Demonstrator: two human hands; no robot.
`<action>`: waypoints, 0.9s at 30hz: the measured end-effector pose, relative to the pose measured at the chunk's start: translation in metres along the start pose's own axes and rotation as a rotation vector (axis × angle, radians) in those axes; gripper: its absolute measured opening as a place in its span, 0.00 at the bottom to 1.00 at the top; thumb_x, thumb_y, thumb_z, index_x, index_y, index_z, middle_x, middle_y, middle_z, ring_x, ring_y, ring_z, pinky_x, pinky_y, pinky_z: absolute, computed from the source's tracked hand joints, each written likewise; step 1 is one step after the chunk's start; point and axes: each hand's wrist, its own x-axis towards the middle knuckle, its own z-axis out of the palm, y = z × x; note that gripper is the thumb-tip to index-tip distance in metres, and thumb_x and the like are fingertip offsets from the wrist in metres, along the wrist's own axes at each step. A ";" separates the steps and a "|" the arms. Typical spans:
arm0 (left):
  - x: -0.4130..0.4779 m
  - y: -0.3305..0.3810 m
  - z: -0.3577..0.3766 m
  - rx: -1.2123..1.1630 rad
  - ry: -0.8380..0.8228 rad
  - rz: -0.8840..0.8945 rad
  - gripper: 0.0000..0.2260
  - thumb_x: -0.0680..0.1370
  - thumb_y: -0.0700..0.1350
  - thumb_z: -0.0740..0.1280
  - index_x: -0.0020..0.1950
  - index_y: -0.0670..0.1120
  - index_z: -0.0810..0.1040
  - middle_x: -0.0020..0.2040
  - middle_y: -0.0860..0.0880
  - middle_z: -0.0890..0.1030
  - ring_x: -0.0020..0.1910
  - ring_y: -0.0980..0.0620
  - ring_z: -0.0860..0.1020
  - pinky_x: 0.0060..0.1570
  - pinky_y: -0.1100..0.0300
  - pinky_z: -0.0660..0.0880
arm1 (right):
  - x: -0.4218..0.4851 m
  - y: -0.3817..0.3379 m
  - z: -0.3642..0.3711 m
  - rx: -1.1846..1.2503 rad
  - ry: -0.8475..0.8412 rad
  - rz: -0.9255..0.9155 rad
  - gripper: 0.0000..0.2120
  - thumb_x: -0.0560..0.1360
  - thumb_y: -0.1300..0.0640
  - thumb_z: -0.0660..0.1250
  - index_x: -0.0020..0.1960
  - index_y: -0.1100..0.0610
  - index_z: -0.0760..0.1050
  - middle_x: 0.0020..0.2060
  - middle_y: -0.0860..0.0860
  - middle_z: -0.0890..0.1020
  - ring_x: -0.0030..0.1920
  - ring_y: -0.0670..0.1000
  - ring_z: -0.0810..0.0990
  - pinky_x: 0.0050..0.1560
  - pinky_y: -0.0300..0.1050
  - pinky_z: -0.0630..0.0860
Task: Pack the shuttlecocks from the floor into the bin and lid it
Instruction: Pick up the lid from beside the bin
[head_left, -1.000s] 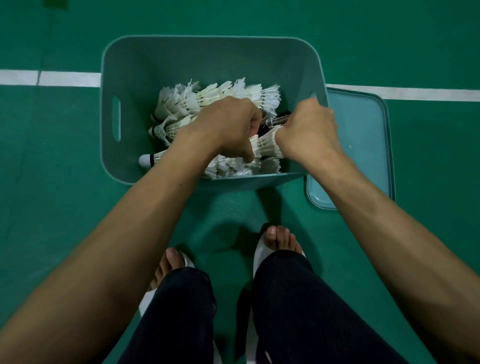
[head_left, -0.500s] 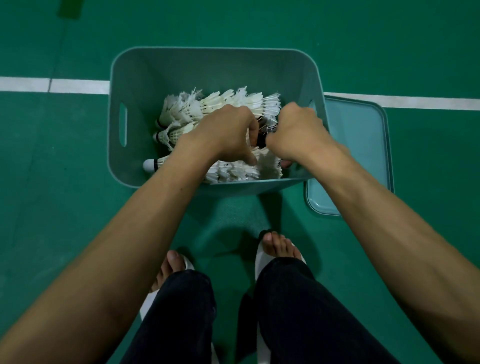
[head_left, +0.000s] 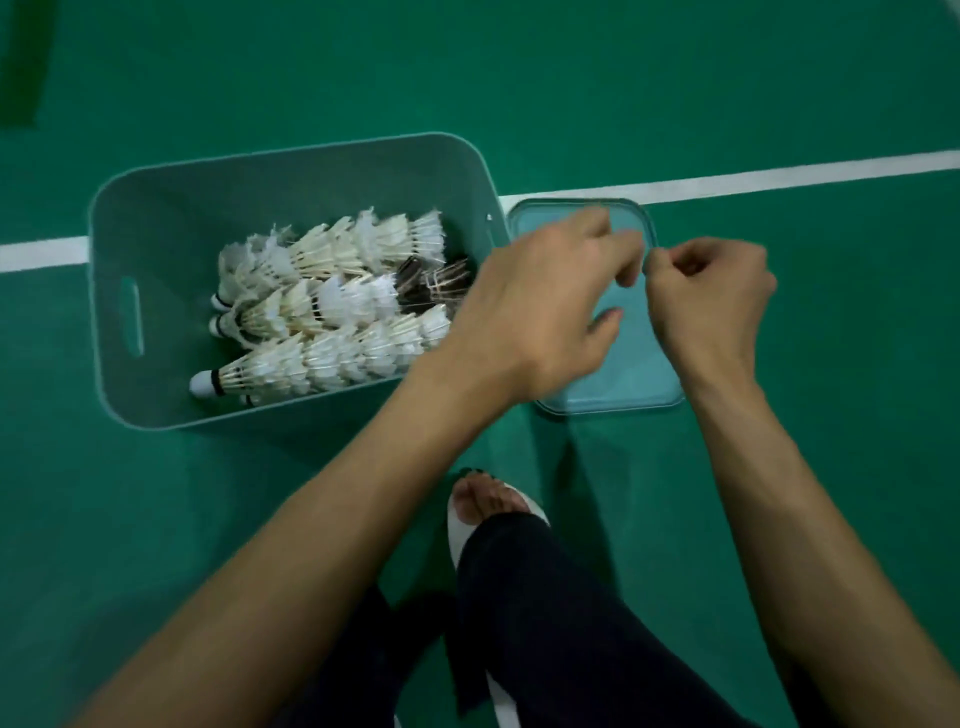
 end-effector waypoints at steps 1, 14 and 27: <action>0.000 0.007 0.016 0.001 -0.055 0.019 0.10 0.75 0.47 0.68 0.55 0.49 0.78 0.51 0.49 0.77 0.49 0.44 0.79 0.45 0.46 0.77 | 0.003 0.017 0.002 -0.031 -0.028 0.049 0.11 0.71 0.54 0.67 0.39 0.60 0.83 0.35 0.58 0.85 0.41 0.61 0.83 0.46 0.51 0.80; -0.056 -0.034 0.195 0.270 -0.545 -0.234 0.45 0.73 0.65 0.69 0.81 0.45 0.54 0.83 0.41 0.49 0.81 0.36 0.47 0.77 0.37 0.55 | 0.000 0.180 0.045 -0.126 -0.295 0.473 0.12 0.70 0.62 0.67 0.50 0.55 0.86 0.50 0.59 0.86 0.54 0.61 0.84 0.59 0.48 0.79; -0.094 0.033 0.088 -0.198 0.057 -0.080 0.25 0.74 0.45 0.70 0.71 0.44 0.71 0.59 0.46 0.77 0.55 0.44 0.78 0.53 0.51 0.78 | -0.053 0.003 -0.089 0.596 -0.174 0.043 0.14 0.66 0.57 0.78 0.39 0.57 0.72 0.36 0.66 0.75 0.35 0.56 0.77 0.30 0.47 0.80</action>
